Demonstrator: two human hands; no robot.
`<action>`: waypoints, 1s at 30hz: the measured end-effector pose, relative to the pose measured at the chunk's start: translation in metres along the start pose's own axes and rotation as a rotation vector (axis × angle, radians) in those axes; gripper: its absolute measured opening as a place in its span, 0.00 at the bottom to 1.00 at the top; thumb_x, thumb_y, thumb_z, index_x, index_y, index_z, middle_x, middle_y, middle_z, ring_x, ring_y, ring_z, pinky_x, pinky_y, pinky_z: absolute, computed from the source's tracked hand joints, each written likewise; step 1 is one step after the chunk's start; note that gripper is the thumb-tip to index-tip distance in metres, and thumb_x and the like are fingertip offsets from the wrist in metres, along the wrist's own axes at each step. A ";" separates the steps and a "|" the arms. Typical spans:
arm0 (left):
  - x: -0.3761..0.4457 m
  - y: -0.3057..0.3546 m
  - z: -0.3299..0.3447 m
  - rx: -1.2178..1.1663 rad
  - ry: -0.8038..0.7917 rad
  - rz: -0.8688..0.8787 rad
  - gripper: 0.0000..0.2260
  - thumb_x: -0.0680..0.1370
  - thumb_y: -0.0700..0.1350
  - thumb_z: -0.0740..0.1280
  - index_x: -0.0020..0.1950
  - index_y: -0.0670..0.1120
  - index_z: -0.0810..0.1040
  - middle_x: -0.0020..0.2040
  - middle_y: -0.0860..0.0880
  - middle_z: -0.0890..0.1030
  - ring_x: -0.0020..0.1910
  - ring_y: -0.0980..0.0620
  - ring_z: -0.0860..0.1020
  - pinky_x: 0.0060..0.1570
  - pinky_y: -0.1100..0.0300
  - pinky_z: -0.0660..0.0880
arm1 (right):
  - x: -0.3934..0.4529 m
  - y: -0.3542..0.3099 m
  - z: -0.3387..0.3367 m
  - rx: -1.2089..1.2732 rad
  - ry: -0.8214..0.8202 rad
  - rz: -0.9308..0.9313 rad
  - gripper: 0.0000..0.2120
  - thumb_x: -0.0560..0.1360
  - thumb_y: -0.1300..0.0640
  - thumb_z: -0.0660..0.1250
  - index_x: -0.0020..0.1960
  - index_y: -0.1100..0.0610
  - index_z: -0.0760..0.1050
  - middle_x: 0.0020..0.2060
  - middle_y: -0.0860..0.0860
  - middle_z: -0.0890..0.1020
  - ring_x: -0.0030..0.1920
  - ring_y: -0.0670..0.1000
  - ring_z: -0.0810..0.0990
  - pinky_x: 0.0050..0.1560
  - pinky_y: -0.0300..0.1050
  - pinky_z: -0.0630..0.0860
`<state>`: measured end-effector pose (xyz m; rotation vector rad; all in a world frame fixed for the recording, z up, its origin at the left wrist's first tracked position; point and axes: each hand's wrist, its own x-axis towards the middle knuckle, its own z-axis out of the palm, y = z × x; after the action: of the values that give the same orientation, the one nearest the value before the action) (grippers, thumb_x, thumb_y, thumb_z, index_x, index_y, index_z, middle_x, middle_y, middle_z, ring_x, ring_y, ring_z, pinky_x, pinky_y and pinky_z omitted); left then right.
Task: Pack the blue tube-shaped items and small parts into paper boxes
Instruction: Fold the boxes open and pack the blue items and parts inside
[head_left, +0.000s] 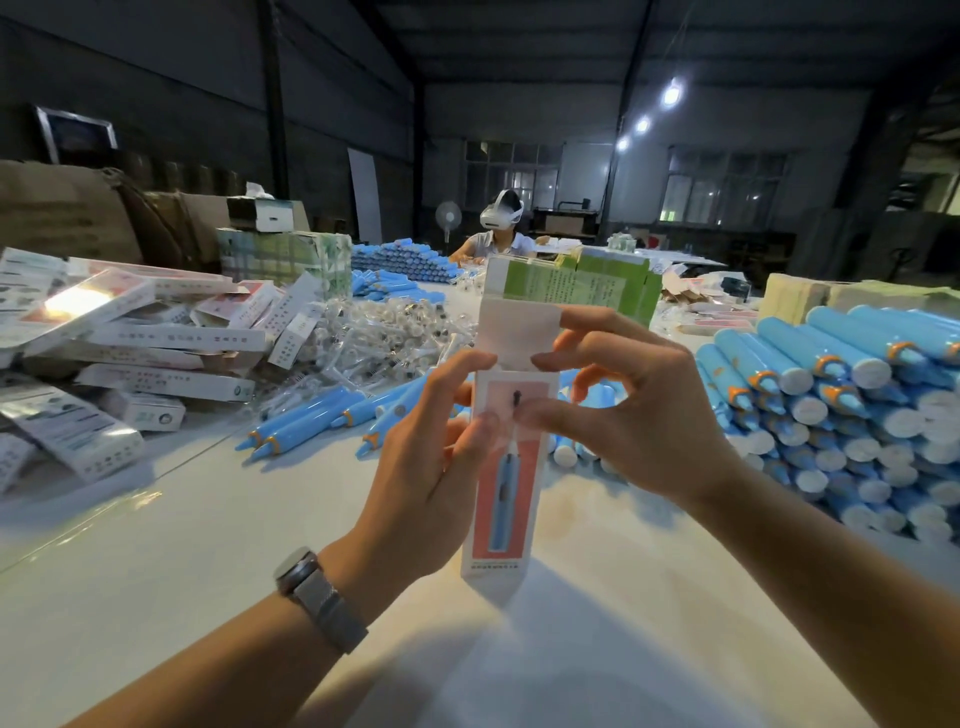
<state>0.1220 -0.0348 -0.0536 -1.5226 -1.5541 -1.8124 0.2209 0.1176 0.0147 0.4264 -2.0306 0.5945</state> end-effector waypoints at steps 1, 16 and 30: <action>0.000 0.000 0.000 0.000 0.001 -0.009 0.15 0.81 0.52 0.59 0.65 0.69 0.68 0.53 0.47 0.79 0.41 0.44 0.83 0.41 0.39 0.79 | 0.001 0.000 0.000 -0.119 0.017 -0.080 0.14 0.66 0.52 0.79 0.47 0.59 0.84 0.54 0.43 0.79 0.46 0.46 0.79 0.43 0.36 0.76; 0.004 0.001 -0.004 -0.071 -0.055 -0.065 0.16 0.80 0.51 0.61 0.67 0.64 0.69 0.50 0.48 0.78 0.42 0.49 0.82 0.44 0.47 0.81 | -0.001 -0.002 0.005 -0.012 -0.010 -0.060 0.10 0.68 0.60 0.77 0.49 0.56 0.82 0.43 0.54 0.81 0.44 0.54 0.79 0.42 0.48 0.75; 0.007 0.011 -0.001 -0.131 -0.007 -0.131 0.11 0.77 0.54 0.61 0.57 0.67 0.73 0.51 0.47 0.79 0.44 0.44 0.81 0.46 0.39 0.78 | 0.000 -0.012 0.007 0.355 -0.050 0.234 0.05 0.73 0.62 0.70 0.40 0.55 0.81 0.45 0.54 0.80 0.47 0.51 0.81 0.46 0.43 0.79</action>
<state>0.1273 -0.0370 -0.0423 -1.5166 -1.6012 -2.0189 0.2215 0.1039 0.0145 0.4156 -2.0403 1.1069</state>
